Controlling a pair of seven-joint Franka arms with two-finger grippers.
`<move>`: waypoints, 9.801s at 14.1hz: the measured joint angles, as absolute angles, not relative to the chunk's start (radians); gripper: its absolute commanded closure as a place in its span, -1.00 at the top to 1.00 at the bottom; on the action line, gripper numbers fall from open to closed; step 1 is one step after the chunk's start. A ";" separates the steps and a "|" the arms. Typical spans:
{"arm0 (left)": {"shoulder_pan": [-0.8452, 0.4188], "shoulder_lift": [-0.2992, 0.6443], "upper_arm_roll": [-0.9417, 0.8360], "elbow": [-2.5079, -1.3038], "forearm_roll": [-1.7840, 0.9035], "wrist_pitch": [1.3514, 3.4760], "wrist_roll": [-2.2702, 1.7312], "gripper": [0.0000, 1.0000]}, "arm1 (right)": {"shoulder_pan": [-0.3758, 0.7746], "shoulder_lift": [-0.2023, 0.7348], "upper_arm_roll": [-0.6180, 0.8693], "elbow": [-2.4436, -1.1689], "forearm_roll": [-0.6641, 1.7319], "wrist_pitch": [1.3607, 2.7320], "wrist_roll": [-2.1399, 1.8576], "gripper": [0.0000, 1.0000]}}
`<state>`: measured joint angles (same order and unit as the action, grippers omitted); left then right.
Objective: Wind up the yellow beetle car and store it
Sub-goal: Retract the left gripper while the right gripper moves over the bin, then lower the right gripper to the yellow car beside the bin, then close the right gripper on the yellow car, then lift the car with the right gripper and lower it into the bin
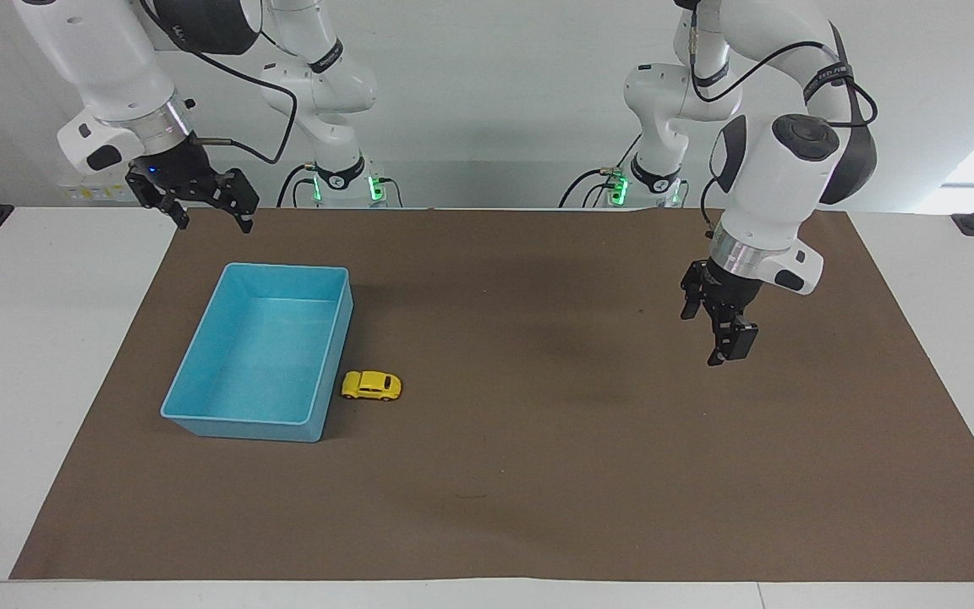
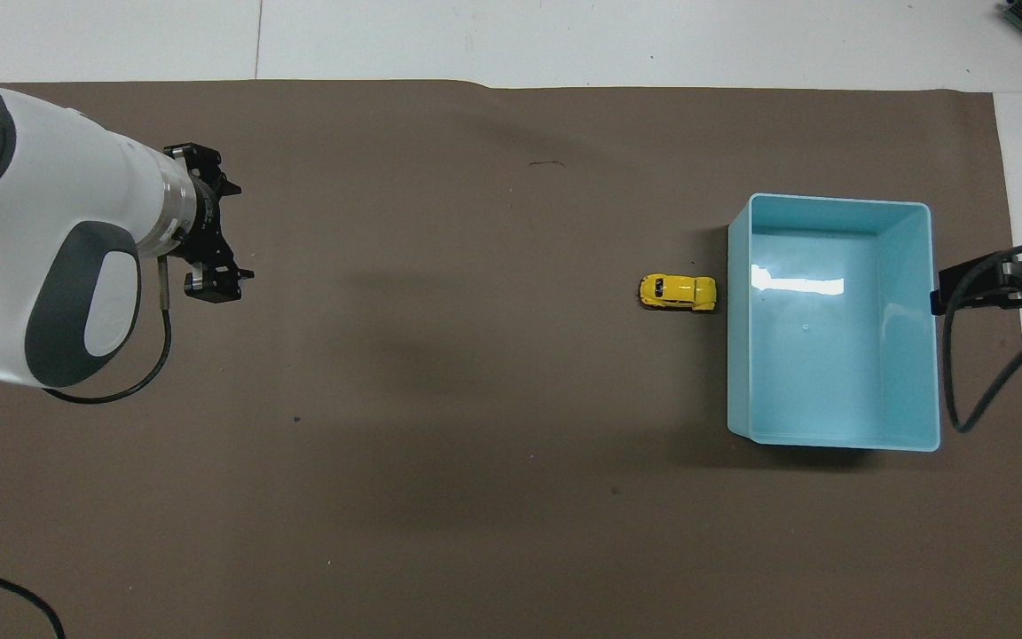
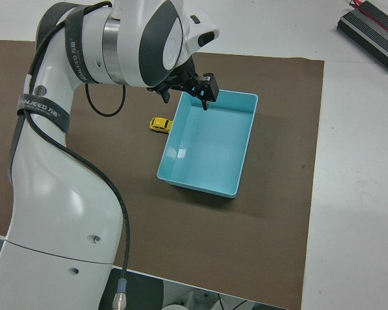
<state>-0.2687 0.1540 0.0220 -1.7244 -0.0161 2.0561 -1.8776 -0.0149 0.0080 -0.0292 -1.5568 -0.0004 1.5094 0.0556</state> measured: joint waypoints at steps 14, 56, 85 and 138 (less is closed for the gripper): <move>-0.210 0.063 0.034 -1.690 -0.012 1.945 -1.060 1.00 | 0.002 0.008 -0.027 -1.558 0.008 1.509 0.172 1.00; -0.021 -0.065 -0.013 -1.618 -0.044 1.602 0.071 1.00 | 0.243 0.316 0.008 -1.850 0.052 2.246 1.800 1.00; -0.022 -0.084 -0.018 -1.630 -0.026 1.539 0.077 1.00 | 0.229 0.239 0.020 -1.892 0.105 2.238 1.685 -1.00; -0.023 -0.084 -0.013 -1.630 -0.026 1.539 0.077 1.00 | -0.058 0.037 0.005 -2.258 0.033 2.286 0.031 -1.00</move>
<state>-0.0232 -0.0837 -0.0127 -1.6303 -0.0255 1.5395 0.0767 -0.0585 0.0366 0.0045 -2.2580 0.0325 2.2856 0.0312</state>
